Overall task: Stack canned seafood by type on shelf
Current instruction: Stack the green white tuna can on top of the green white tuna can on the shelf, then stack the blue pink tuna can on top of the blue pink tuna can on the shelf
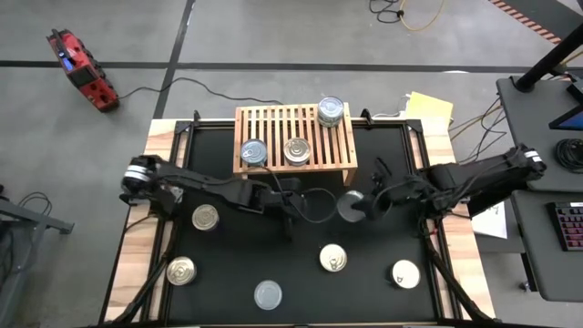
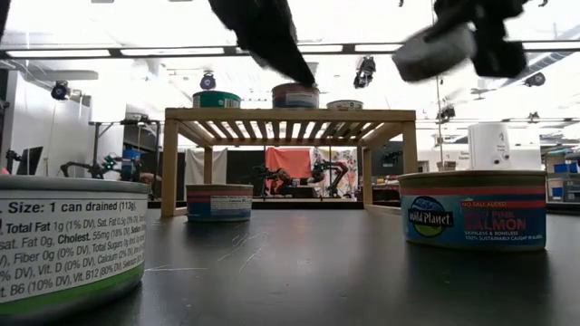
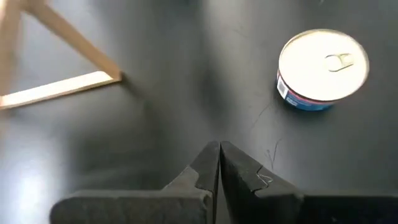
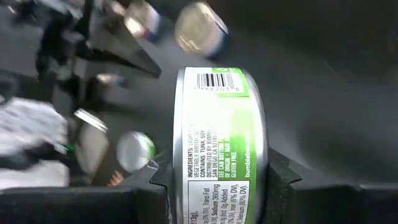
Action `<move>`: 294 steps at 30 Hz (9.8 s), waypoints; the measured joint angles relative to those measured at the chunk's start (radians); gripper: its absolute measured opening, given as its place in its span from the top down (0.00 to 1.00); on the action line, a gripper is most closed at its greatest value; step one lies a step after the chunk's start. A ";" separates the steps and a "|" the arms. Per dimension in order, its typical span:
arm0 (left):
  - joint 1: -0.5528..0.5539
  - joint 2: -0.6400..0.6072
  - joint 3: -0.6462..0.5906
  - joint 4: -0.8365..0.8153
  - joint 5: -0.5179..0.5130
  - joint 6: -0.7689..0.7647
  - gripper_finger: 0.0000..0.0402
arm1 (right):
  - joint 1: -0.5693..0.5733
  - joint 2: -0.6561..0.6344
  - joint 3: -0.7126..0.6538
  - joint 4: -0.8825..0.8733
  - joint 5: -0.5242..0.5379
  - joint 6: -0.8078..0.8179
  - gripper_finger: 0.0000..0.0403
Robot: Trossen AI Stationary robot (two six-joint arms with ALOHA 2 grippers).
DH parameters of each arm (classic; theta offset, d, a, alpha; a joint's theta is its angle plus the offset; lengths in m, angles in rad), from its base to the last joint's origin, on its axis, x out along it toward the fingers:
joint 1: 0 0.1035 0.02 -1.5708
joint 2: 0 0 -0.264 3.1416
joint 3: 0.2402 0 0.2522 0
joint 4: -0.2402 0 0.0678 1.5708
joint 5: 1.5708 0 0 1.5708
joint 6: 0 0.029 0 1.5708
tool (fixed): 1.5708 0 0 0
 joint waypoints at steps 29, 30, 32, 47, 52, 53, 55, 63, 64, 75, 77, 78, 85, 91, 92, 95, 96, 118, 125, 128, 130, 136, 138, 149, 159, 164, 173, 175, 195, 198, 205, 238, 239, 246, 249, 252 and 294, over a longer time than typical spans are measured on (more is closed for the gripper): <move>-0.055 -0.390 0.001 0.031 -0.019 -0.278 1.00 | -0.989 0.456 0.547 0.236 -0.912 -0.128 0.69; -0.056 -0.390 0.001 0.031 -0.019 -0.278 1.00 | -1.017 0.470 0.548 0.240 -0.948 -0.119 0.69; -0.057 -0.390 0.001 0.031 -0.020 -0.278 1.00 | -1.074 0.498 0.547 0.256 -1.014 -0.106 0.69; -0.056 -0.390 0.002 0.016 -0.287 -0.229 1.00 | -1.271 0.631 0.546 0.246 -1.176 -0.116 0.69; -0.056 -0.390 0.002 0.018 -0.357 -0.217 1.00 | -1.268 0.636 0.545 0.244 -1.183 -0.131 0.69; -0.055 -0.390 0.002 0.019 -0.366 -0.217 1.00 | -1.268 0.636 0.545 0.244 -1.178 -0.135 0.69; -0.055 -0.390 0.002 0.020 -0.381 -0.217 1.00 | -1.268 0.636 0.544 0.242 -1.159 -0.145 0.69; -0.053 -0.390 0.002 0.021 -0.433 -0.214 1.00 | -1.233 0.636 0.536 0.215 -1.089 -0.193 0.69; -0.053 -0.390 0.002 0.021 -0.433 -0.214 1.00 | -1.229 0.636 0.536 0.217 -1.084 -0.196 0.69; -0.052 -0.389 0.002 0.022 -0.433 -0.214 1.00 | -1.219 0.635 0.535 0.213 -1.036 -0.204 0.69; -0.052 -0.389 0.002 0.022 -0.433 -0.214 1.00 | -1.216 0.635 0.535 0.208 -1.035 -0.204 0.69; -0.052 -0.389 0.002 0.022 -0.433 -0.214 1.00 | -1.213 0.635 0.535 0.205 -1.027 -0.206 0.69; -0.052 -0.389 0.002 0.022 -0.433 -0.214 1.00 | -1.193 0.635 0.535 0.186 -1.020 -0.223 0.62; -0.052 -0.389 0.002 0.022 -0.433 -0.214 1.00 | -1.179 0.635 0.535 0.186 -1.015 -0.230 0.64; -0.052 -0.389 0.002 0.022 -0.433 -0.214 1.00 | -1.177 0.635 0.535 0.186 -1.008 -0.230 0.64; -0.052 -0.389 0.002 0.022 -0.433 -0.214 1.00 | -1.175 0.634 0.535 0.186 -0.995 -0.229 0.62; -0.052 -0.389 0.002 0.022 -0.433 -0.214 1.00 | -1.175 0.634 0.535 0.186 -0.995 -0.230 0.60; -0.052 -0.389 0.002 0.021 -0.433 -0.214 1.00 | -1.175 0.634 0.542 0.183 -0.992 -0.224 0.35; -0.052 -0.389 0.002 0.021 -0.433 -0.214 1.00 | -1.168 0.633 0.544 0.183 -0.977 -0.221 0.38; -0.052 -0.389 0.002 0.021 -0.433 -0.214 1.00 | -1.155 0.634 0.544 0.183 -0.975 -0.222 0.39; -0.052 -0.389 0.002 0.021 -0.433 -0.214 1.00 | -1.147 0.634 0.545 0.183 -0.970 -0.227 0.39; -0.052 -0.388 0.002 0.021 -0.433 -0.214 1.00 | -1.148 0.634 0.545 0.184 -0.938 -0.230 0.37; -0.052 -0.388 0.002 0.021 -0.432 -0.216 1.00 | -1.148 0.634 0.545 0.184 -0.938 -0.231 0.37; -0.052 -0.388 0.002 0.021 -0.431 -0.222 1.00 | -1.148 0.634 0.545 0.184 -0.939 -0.230 0.39; -0.052 -0.388 0.002 0.021 -0.431 -0.222 1.00 | -1.167 0.634 0.547 0.142 -0.951 -0.253 0.36; -0.052 -0.388 0.002 0.020 -0.430 -0.222 1.00 | -1.185 0.632 0.547 0.134 -0.976 -0.252 0.36; -0.052 -0.388 0.002 0.016 -0.430 -0.222 1.00 | -1.206 0.629 0.547 0.132 -1.006 -0.247 0.36; -0.052 -0.388 0.002 0.016 -0.430 -0.222 1.00 | -1.214 0.629 0.547 0.130 -1.023 -0.246 0.36; -0.052 -0.388 0.001 0.004 -0.430 -0.215 1.00 | -1.279 0.618 0.547 0.111 -1.083 -0.256 0.36; -0.052 -0.388 0.001 -0.001 -0.428 -0.227 1.00 | -1.276 0.589 0.546 0.110 -1.083 -0.270 0.36; -0.052 -0.399 0.001 -0.005 -0.323 -0.246 1.00 | -1.243 0.456 0.546 0.093 -1.070 -0.322 0.38; -0.108 -0.401 -0.115 -0.594 0.000 -0.596 1.00 | -0.502 0.170 0.425 -0.334 -0.541 -0.546 0.58; -0.112 -0.401 -0.137 -0.554 -0.026 -0.593 1.00 | -0.485 0.170 0.413 -0.334 -0.521 -0.540 0.59; -0.113 -0.399 -0.330 -0.125 -0.241 -0.461 1.00 | -0.414 0.170 0.331 -0.290 -0.402 -0.508 0.66; -0.107 -0.399 -0.428 0.034 -0.296 -0.440 1.00 | -0.411 0.169 0.292 -0.207 -0.392 -0.480 0.69; -0.107 -0.396 -0.527 0.156 -0.309 -0.490 1.00 | -0.404 0.165 0.248 -0.111 -0.389 -0.478 0.72; -0.119 -0.317 -0.827 0.564 -0.404 -0.657 1.00 | -0.137 0.160 0.008 0.209 0.038 -0.473 0.97</move>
